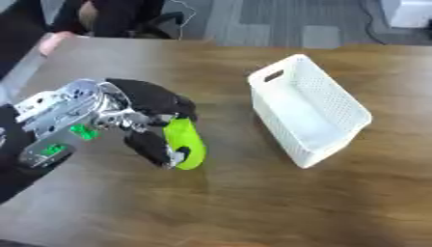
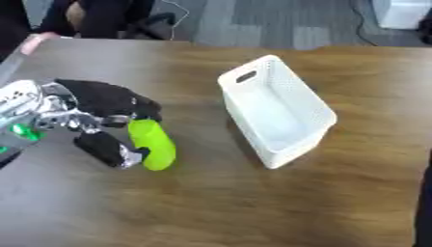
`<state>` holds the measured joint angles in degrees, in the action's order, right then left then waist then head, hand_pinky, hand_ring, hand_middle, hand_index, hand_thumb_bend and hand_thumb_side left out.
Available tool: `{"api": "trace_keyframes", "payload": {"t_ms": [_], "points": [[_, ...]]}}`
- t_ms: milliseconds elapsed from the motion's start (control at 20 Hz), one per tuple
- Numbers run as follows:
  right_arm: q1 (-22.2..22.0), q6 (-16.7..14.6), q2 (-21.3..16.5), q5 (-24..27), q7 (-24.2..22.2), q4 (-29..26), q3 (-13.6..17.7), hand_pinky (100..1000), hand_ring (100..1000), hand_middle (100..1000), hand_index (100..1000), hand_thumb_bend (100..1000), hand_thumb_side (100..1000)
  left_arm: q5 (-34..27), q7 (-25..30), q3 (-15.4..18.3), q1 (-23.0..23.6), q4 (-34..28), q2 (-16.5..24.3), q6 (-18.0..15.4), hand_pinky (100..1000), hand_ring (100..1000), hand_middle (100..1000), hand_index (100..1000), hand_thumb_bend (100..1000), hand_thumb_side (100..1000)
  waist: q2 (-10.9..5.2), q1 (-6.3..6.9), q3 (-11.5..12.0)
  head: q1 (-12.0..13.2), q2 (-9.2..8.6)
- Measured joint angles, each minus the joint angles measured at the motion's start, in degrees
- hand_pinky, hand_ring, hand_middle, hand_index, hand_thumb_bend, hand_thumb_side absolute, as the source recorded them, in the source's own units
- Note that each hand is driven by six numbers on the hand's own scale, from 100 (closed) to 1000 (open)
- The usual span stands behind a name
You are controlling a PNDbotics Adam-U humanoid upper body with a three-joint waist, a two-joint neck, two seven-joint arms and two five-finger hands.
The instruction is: Pick up objects on the table and place them in the box.
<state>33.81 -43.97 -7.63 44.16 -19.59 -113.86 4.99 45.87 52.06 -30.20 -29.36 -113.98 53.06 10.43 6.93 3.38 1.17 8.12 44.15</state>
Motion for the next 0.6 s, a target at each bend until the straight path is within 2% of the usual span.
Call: {"api": "trace_keyframes", "payload": {"t_ms": [600], "points": [[0.0, 0.3, 0.4, 0.3, -0.3, 0.0, 0.0, 277, 319, 362, 492, 100, 1000, 1.7, -0.1, -0.8, 2.1, 0.0, 0.0, 0.2, 1000, 1000, 1000, 996, 760, 842, 0.12, -0.47, -0.2, 0.6, 0.0]]}}
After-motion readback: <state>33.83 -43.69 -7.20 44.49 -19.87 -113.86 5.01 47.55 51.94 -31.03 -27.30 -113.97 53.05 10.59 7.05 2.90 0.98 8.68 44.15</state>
